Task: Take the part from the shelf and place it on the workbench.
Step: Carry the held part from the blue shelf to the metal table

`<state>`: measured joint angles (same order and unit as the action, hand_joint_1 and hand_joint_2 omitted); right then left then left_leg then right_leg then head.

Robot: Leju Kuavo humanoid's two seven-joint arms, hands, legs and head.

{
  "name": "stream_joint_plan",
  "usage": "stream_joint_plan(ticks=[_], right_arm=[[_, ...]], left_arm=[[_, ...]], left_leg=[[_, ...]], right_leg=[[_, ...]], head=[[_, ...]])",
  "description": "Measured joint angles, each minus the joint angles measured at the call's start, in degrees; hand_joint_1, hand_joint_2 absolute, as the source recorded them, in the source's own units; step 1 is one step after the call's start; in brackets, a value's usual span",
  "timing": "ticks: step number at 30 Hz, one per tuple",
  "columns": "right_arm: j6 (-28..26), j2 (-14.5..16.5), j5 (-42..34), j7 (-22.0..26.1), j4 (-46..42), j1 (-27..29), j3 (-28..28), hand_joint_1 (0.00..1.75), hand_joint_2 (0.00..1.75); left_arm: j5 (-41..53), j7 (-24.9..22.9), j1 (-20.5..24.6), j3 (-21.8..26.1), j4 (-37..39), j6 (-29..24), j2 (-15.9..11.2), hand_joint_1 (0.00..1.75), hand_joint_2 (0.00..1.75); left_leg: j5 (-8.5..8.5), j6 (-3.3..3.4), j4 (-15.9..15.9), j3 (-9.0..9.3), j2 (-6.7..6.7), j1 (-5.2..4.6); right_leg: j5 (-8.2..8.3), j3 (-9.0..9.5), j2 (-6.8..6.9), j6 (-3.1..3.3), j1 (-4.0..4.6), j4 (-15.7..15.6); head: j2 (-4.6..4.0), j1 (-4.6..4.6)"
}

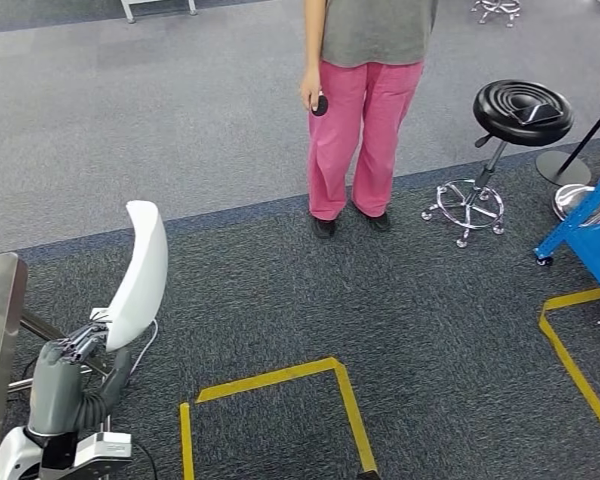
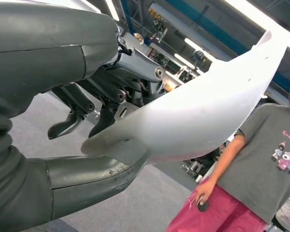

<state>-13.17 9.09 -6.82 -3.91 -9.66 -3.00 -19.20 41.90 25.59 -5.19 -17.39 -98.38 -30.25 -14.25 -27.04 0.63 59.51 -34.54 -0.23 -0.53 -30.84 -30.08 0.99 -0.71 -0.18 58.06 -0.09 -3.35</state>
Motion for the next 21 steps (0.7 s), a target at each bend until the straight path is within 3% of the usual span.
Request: stream_joint_plan(ticks=[15, 19, 21], right_arm=[[-0.09, 0.00, 1.12, -0.69, 0.00, 0.00, -0.01, 0.00, 0.00], [-0.67, 0.10, 1.84, -1.15, 0.00, -0.05, -0.07, 0.00, 0.00], [-0.83, 0.13, 2.20, -1.27, -0.01, -0.13, -0.10, 0.00, 0.00]], left_arm=[[0.13, -0.24, 0.04, 0.06, -0.05, 0.05, -0.04, 1.75, 1.75], [0.46, -0.24, 0.08, 0.07, -0.52, 0.04, -0.19, 1.75, 1.75], [0.74, -0.25, 0.06, 0.09, -0.92, -0.08, -0.26, 1.75, 1.75]], left_leg=[[0.08, 0.15, 0.02, 0.04, 0.00, 0.01], [-0.05, 1.16, 0.12, 0.00, -0.12, -0.26], [0.53, 1.78, -1.19, 0.66, -0.44, 0.07]], right_leg=[[0.09, 0.00, 0.00, -0.17, 0.02, -0.02], [0.31, 0.29, 0.26, -1.04, -0.19, -0.58], [-0.24, 0.13, 0.21, -1.40, -0.15, -0.15]], head=[[0.00, 0.03], [0.00, 0.07], [0.00, 0.02]])
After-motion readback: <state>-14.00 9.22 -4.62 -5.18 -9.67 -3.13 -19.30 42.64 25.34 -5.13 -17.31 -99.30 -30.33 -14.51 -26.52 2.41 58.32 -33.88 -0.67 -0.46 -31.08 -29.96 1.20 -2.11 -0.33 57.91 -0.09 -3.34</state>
